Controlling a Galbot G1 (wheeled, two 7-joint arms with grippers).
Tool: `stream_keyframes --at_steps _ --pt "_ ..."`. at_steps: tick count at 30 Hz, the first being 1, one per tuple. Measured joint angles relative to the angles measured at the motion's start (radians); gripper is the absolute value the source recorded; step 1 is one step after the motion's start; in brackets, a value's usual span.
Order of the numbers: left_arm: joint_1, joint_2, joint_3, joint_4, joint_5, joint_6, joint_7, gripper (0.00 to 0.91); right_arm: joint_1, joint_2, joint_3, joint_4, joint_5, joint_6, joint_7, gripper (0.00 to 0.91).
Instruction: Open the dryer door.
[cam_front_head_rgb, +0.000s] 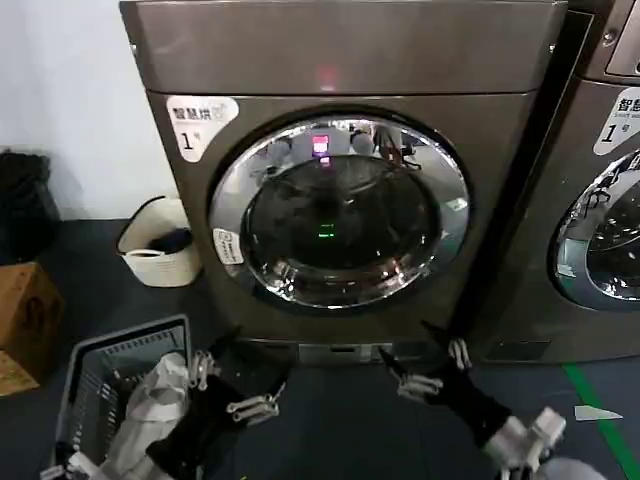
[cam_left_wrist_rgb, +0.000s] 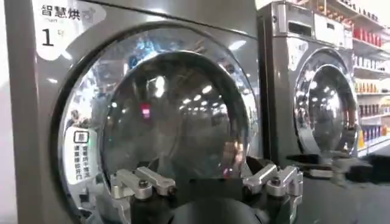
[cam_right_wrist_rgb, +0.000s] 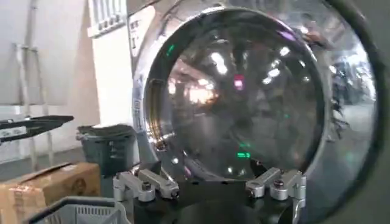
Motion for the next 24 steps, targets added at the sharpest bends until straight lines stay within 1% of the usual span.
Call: stream_keyframes --at_steps 5,13,24 --pt "0.014 0.000 -0.007 0.001 0.000 -0.003 0.001 0.907 0.122 -0.011 -0.088 -0.068 0.020 0.002 -0.002 0.907" --pt "0.018 -0.005 -0.008 -0.001 0.002 -0.004 0.001 0.907 0.290 0.008 -0.215 -0.202 0.013 0.003 -0.019 0.907" --pt "0.020 -0.001 -0.008 0.002 -0.015 -0.006 -0.004 0.907 0.444 0.046 -0.370 -0.348 -0.058 0.009 -0.026 0.907"
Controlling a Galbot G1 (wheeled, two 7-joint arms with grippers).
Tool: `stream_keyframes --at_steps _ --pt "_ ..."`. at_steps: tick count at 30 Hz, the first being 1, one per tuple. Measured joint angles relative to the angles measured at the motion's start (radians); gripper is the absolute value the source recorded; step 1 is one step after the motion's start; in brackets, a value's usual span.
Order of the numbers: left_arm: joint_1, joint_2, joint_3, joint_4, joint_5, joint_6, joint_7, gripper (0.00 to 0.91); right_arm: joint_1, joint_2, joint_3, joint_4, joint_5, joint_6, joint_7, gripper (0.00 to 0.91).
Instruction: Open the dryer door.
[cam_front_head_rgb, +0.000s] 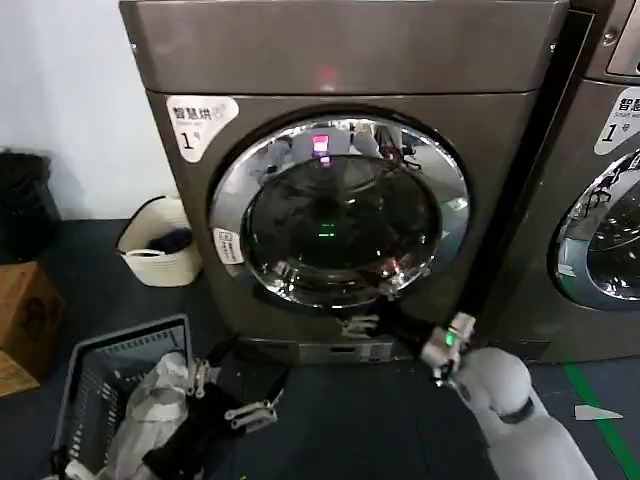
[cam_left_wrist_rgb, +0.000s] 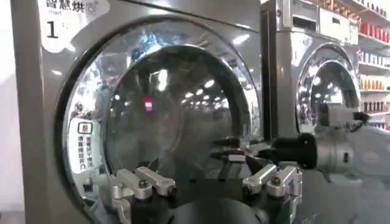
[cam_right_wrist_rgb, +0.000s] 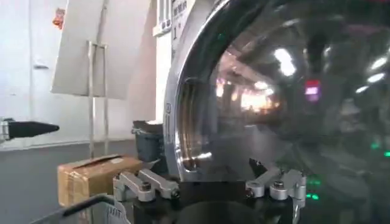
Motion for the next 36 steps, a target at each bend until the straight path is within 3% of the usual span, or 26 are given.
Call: stream_keyframes --at_steps 19,36 --pt "0.010 -0.002 -0.004 -0.013 -0.009 0.000 0.000 0.907 0.185 0.157 -0.155 -0.172 -0.089 0.018 0.007 0.907" --pt "0.013 -0.008 -0.016 -0.020 -0.009 -0.001 0.000 0.907 0.231 0.241 -0.196 -0.242 -0.108 0.023 0.011 0.907"
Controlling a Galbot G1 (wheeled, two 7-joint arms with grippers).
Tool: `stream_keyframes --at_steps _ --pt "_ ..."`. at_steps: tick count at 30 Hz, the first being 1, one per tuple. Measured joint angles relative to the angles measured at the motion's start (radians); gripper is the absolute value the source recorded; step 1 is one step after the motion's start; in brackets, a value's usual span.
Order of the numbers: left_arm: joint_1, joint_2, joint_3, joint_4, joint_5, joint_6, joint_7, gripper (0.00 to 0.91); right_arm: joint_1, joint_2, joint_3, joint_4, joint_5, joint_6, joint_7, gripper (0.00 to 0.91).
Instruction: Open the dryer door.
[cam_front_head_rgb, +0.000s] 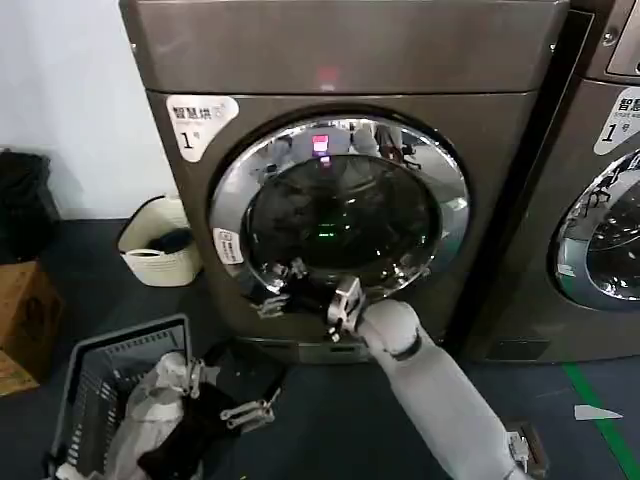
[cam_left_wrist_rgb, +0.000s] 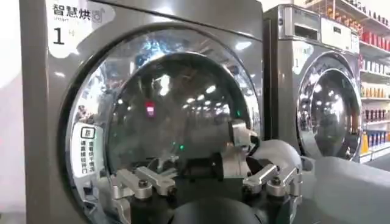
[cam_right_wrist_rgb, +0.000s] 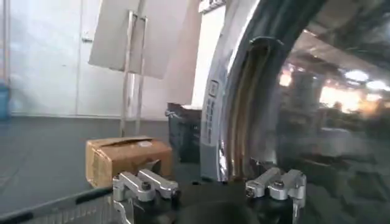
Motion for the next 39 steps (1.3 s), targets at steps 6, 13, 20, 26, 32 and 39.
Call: stream_keyframes --at_steps 6,13,20,26,32,39 --pt "0.000 0.000 -0.002 0.000 0.000 -0.001 0.000 0.907 0.010 0.016 -0.003 -0.023 -0.002 0.000 0.000 0.907" --pt "-0.002 0.000 -0.002 0.000 -0.001 -0.001 0.000 0.907 0.023 0.037 -0.012 -0.046 -0.009 0.001 0.000 0.907" --pt "-0.004 0.000 -0.003 0.000 -0.001 -0.002 0.000 0.907 0.035 0.052 -0.014 -0.069 -0.009 0.002 -0.005 0.907" --pt "-0.007 0.001 -0.003 0.003 -0.002 -0.002 0.000 0.907 0.039 0.065 -0.013 -0.086 -0.008 0.003 -0.010 0.907" --pt "-0.008 0.003 -0.009 0.004 -0.006 -0.002 -0.001 0.907 0.042 0.078 -0.014 -0.096 -0.002 0.004 -0.017 0.907" --pt "-0.014 0.004 -0.023 0.011 -0.017 -0.003 -0.002 0.907 0.038 0.082 -0.009 -0.094 0.004 0.008 -0.050 0.907"
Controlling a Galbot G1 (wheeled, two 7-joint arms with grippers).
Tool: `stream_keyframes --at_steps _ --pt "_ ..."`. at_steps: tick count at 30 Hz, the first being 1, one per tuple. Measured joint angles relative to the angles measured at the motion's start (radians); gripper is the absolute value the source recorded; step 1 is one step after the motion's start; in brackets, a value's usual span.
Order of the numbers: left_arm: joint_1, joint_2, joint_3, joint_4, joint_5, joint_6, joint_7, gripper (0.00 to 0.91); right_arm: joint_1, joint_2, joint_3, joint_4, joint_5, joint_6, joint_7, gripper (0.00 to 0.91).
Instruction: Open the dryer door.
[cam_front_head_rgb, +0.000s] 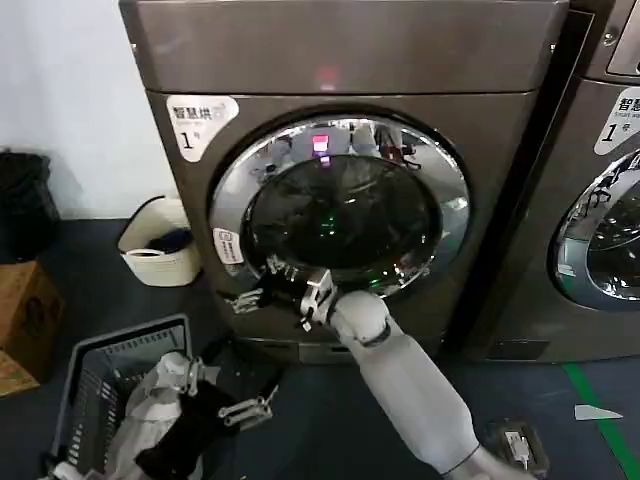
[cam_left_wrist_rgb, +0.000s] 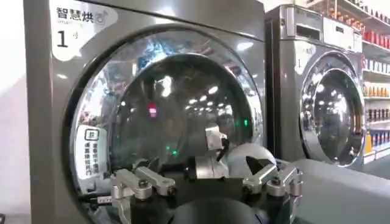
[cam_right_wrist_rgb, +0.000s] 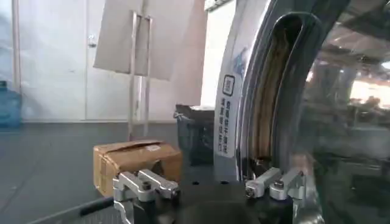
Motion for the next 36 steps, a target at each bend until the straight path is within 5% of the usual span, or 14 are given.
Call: stream_keyframes --at_steps 14,36 --pt "-0.013 0.007 -0.062 -0.006 -0.038 0.047 0.022 0.907 -0.028 -0.028 0.000 0.043 0.003 0.012 -0.080 0.907" --pt "-0.121 0.039 -0.449 0.115 -0.189 0.147 0.074 0.907 -0.073 -0.096 0.002 0.115 0.069 0.033 -0.145 0.907"
